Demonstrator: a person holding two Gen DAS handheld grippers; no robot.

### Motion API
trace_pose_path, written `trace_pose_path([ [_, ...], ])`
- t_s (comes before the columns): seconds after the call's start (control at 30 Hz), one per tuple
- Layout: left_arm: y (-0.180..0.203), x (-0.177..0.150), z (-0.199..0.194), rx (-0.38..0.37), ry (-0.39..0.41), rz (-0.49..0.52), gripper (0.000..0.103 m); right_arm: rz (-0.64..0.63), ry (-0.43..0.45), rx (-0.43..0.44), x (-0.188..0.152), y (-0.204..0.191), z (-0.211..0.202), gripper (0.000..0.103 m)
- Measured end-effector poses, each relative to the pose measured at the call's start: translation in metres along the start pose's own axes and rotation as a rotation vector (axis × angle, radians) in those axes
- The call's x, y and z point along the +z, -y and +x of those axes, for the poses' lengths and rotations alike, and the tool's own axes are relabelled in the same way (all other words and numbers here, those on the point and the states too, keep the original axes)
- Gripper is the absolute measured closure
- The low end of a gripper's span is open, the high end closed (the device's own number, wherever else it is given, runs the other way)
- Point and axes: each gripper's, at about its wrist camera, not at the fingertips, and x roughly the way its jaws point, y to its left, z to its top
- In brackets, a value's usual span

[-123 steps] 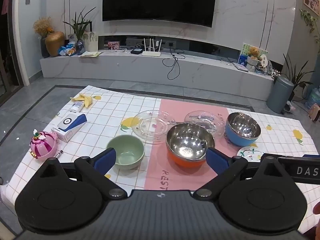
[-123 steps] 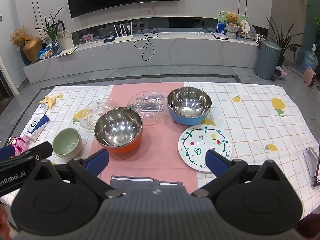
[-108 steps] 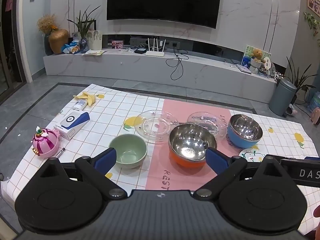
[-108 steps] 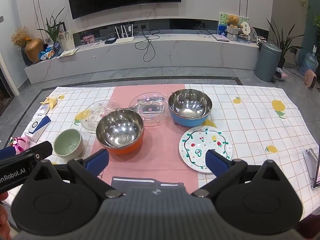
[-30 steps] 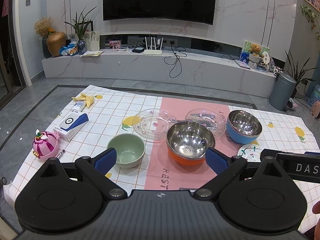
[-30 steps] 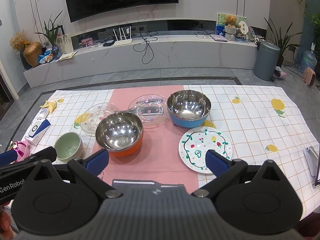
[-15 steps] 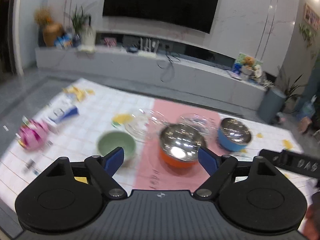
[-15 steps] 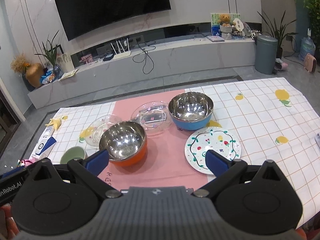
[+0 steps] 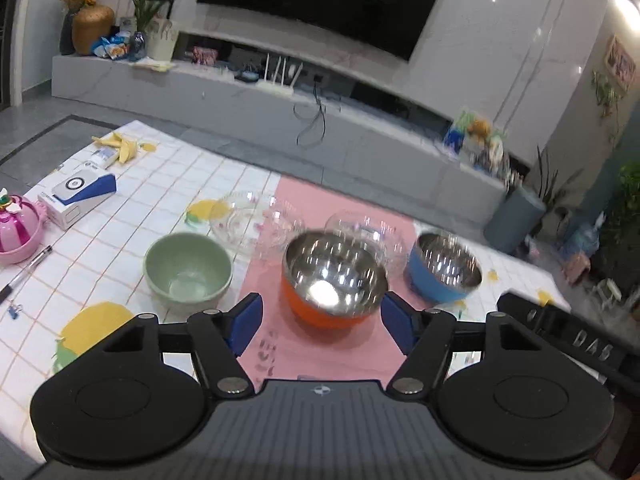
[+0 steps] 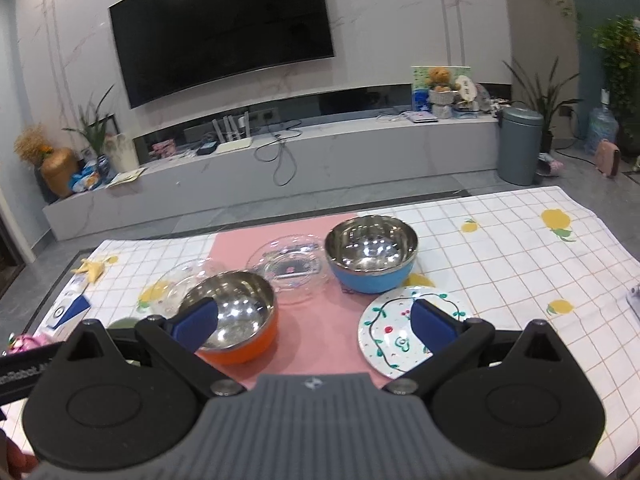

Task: Organize plates and bowls
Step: 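Move the left tool to the orange steel bowl rim while the right tool approaches it too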

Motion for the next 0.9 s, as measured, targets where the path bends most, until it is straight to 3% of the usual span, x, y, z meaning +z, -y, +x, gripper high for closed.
trace_pose_path([
  [0.13, 0.003, 0.004, 0.008, 0.034, 0.079, 0.004, 0.023, 0.031, -0.031, -0.009, -0.002, 0.004, 0.018, 0.003],
  [0.33, 0.010, 0.009, 0.032, 0.077, 0.089, 0.095, 0.026, 0.095, -0.067, -0.015, -0.002, 0.011, 0.046, 0.003],
  [0.53, 0.005, 0.012, 0.058, 0.095, 0.059, 0.083, 0.032, 0.097, -0.061, -0.006, 0.000, 0.010, 0.071, 0.003],
  [0.7, -0.009, 0.015, 0.081, 0.065, -0.018, 0.054, 0.032, 0.129, -0.144, 0.026, 0.000, 0.009, 0.101, 0.004],
  [0.8, -0.013, 0.016, 0.092, 0.053, -0.046, 0.044, 0.032, 0.128, -0.199, 0.061, -0.002, 0.002, 0.118, 0.022],
  [0.9, -0.016, 0.018, 0.103, 0.029, -0.075, 0.032, 0.032, 0.131, -0.248, 0.088, -0.004, -0.008, 0.133, 0.030],
])
